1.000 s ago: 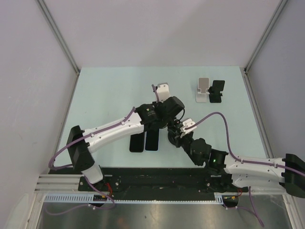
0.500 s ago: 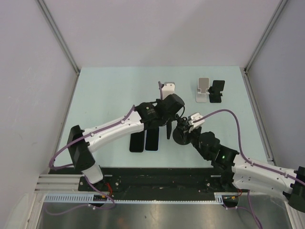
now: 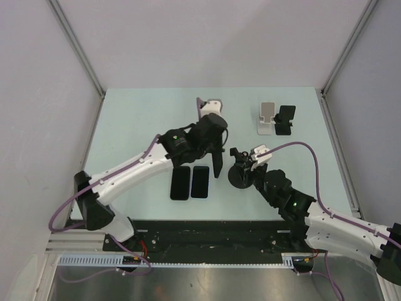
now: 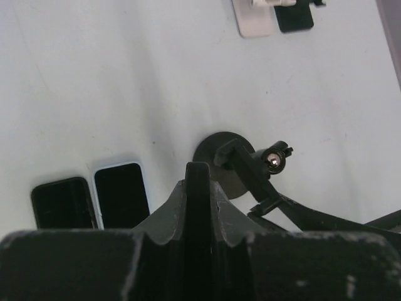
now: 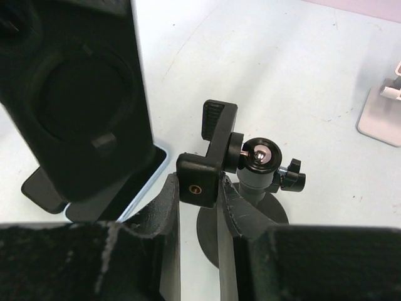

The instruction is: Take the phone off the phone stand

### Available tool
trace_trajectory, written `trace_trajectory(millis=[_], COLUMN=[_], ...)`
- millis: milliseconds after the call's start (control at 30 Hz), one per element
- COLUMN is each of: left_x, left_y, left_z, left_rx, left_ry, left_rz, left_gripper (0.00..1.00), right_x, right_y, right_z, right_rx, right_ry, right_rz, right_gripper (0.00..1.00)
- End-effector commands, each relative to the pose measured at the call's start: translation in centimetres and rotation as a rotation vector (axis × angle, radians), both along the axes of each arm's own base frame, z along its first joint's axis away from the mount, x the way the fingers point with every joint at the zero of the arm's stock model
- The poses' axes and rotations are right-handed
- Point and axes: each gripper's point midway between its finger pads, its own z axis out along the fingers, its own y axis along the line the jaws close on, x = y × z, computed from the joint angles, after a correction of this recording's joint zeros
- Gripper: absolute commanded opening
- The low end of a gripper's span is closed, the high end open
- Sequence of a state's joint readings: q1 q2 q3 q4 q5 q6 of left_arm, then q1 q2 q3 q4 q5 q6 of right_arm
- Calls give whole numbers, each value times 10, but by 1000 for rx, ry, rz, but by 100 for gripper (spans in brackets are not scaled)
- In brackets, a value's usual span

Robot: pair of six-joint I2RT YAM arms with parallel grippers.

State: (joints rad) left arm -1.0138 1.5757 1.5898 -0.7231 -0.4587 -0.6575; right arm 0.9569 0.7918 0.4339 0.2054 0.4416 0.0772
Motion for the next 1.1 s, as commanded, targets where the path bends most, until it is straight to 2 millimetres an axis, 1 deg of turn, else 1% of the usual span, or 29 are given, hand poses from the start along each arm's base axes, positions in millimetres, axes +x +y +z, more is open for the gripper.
trace_trajectory(millis=[0, 33, 67, 100, 133, 200, 233, 267, 333, 433, 467, 500, 533, 567, 600, 633, 667, 700, 733, 767, 800, 833, 867, 900, 933, 967, 1000, 1033, 1067], left_x=[12, 17, 18, 21, 25, 29, 33, 34, 41, 43, 41, 41, 42, 42, 41, 41, 43, 44, 44, 45, 46, 46, 47, 48, 48, 49, 50, 51, 52], left_y=[38, 51, 59, 66, 82, 99, 115, 124, 147, 171, 176, 179, 184, 186, 188, 193, 195, 202, 206, 209, 215, 217, 219, 223, 225, 227, 229, 231, 234], left_z=[52, 57, 52, 52, 59, 56, 61, 57, 53, 40, 32, 28, 26, 17, 19, 15, 17, 17, 16, 17, 16, 12, 12, 12, 11, 10, 9, 8, 7], left_rx=[-87, -84, -72, -68, -66, -34, -9, 13, 56, 99, 108, 115, 115, 122, 121, 130, 132, 148, 156, 161, 174, 184, 190, 205, 209, 215, 218, 223, 228], left_ry=[-93, -107, -100, -102, -120, -132, -159, -162, -172, -170, -168, -169, -171, -167, -178, -174, -183, -192, -195, -202, -206, -204, -207, -209, -209, -209, -208, -210, -209], left_rz=[14, 21, 21, 24, 33, 42, 56, 67, 102, 134, 137, 137, 149, 151, 151, 160, 170, 194, 207, 220, 246, 253, 264, 276, 284, 291, 300, 309, 318], left_gripper=[0, 0, 0, 0, 0, 0, 0, 0, 0, 0, 1, 0, 1, 0, 0, 0, 0, 0, 0, 1, 0, 0, 0, 0, 0, 0, 0, 0, 0], right_x=[8, 10, 10, 10, 11, 13, 15, 21, 25, 41, 45, 56, 63, 69, 84, 92, 98, 115, 124, 128, 139, 151, 151, 160, 175, 177, 186, 193, 198], right_y=[-8, -10, -10, -8, -9, -9, -9, -13, -11, -12, -3, -10, -8, -4, -5, -5, 1, -3, -3, 5, 8, 2, 6, 8, 3, 5, 6, 2, 0], right_z=[11, 10, 9, 10, 12, 16, 18, 20, 26, 37, 44, 49, 50, 67, 57, 60, 74, 61, 66, 78, 68, 69, 68, 82, 65, 66, 72, 62, 60], right_rx=[-15, -22, -30, -38, -37, -24, -15, -5, 15, 10, 20, 20, 15, 14, -14, -19, -20, -35, -31, -19, -24, -22, -23, -27, -35, -31, -25, -15, -5], right_ry=[-27, -26, -28, -35, -40, -50, -53, -61, -72, -107, -120, -131, -132, -178, -153, -167, -206, -175, -194, -216, -192, -198, -205, -242, -207, -212, -224, -202, -198], right_rz=[-12, -15, -6, 13, 13, 23, 28, 17, 51, 91, 144, 127, 136, 163, 158, 162, 209, 204, 219, 289, 317, 324, 387, 410, 416, 462, 486, 533, 551], right_gripper=[0, 0, 1, 1, 1, 1, 1, 0, 0, 0, 0, 0, 0, 0, 0, 0, 0, 0, 0, 0, 0, 0, 0, 0, 0, 0, 0, 0, 0])
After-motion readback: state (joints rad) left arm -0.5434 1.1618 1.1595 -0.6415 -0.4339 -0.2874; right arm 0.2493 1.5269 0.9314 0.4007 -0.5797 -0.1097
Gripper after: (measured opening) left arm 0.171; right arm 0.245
